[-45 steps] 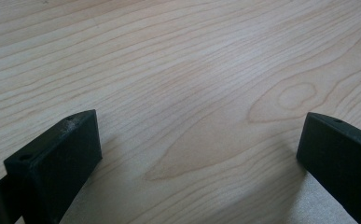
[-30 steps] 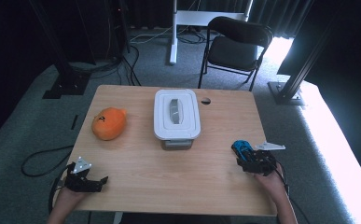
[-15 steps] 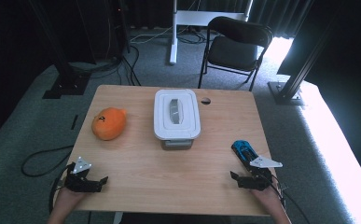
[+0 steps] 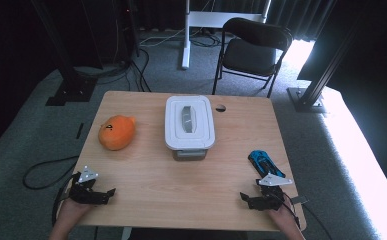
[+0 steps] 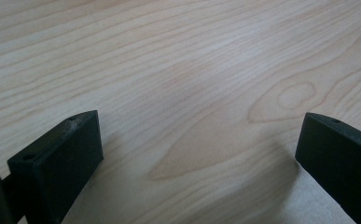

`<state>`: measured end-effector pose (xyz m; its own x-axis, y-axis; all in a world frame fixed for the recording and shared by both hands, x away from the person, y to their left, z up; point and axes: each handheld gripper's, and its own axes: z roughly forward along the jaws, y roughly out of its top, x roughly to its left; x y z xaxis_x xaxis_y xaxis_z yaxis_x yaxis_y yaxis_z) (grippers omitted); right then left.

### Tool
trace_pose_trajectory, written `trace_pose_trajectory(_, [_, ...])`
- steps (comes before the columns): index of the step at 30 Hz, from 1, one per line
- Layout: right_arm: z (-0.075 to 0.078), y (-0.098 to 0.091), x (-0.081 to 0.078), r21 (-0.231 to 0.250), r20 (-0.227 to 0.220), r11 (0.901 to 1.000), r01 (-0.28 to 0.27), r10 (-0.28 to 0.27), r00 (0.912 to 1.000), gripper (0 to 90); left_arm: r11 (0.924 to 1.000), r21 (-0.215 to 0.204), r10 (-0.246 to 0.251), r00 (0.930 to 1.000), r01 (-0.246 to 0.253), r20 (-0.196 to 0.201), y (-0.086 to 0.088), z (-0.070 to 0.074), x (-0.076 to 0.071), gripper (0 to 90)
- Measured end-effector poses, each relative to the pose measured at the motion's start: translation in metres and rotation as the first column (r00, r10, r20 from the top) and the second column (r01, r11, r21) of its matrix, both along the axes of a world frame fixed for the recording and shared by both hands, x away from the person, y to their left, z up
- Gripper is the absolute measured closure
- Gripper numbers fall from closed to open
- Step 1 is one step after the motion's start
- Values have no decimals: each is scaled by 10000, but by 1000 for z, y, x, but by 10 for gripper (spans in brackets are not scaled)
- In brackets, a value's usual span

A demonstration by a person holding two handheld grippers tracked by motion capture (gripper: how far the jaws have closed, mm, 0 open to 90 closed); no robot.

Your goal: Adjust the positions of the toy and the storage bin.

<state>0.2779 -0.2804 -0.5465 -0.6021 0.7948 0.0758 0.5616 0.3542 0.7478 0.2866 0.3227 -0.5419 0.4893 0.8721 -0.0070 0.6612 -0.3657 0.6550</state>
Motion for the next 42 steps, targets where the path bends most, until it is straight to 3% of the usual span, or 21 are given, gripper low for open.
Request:
trace_pose_trajectory(2, [-2,-1,1,161,-183,9999,29,-26,9998,121,10000,-10,-30,10000,30,15,-1,1,2,10])
trace_pose_trajectory(5, [-2,0,0,-36,166,9998,187,-187,9997,121,10000,-57,-6,10000,6,97,-2,5,6,10])
trace_pose_trajectory(8, [-3,1,1,-281,161,9992,279,-275,9995,121,9995,-298,95,9997,-87,239,-1,10,11,10])
trace_pose_trajectory(11, [-3,1,1,-514,92,9981,343,-338,9994,126,9994,-258,225,9990,-216,386,0,17,18,10])
trace_pose_trajectory(14, [-4,4,0,-779,177,9963,365,-353,9992,126,9989,-320,369,9974,-350,617,1,27,26,10])
trace_pose_trajectory(18, [-4,4,0,-786,169,9963,346,-334,9993,126,9975,-421,605,9931,-565,1004,3,42,39,11])
trace_pose_trajectory(24, [-4,4,0,-779,158,9962,377,-366,9992,126,9968,-464,703,9898,-649,1239,3,59,57,11])
trace_pose_trajectory(27, [-4,4,0,-778,156,9962,385,-374,9992,126,9963,-483,772,9861,-708,1470,3,72,74,11])
trace_pose_trajectory(35, [-4,3,0,-771,150,9962,396,-386,9991,128,9921,-903,996,9846,-872,1439,7,90,110,45])
trace_pose_trajectory(42, [-4,3,0,-762,145,9963,400,-390,9991,128,9870,-920,1411,9842,-1315,1072,10,91,137,86])
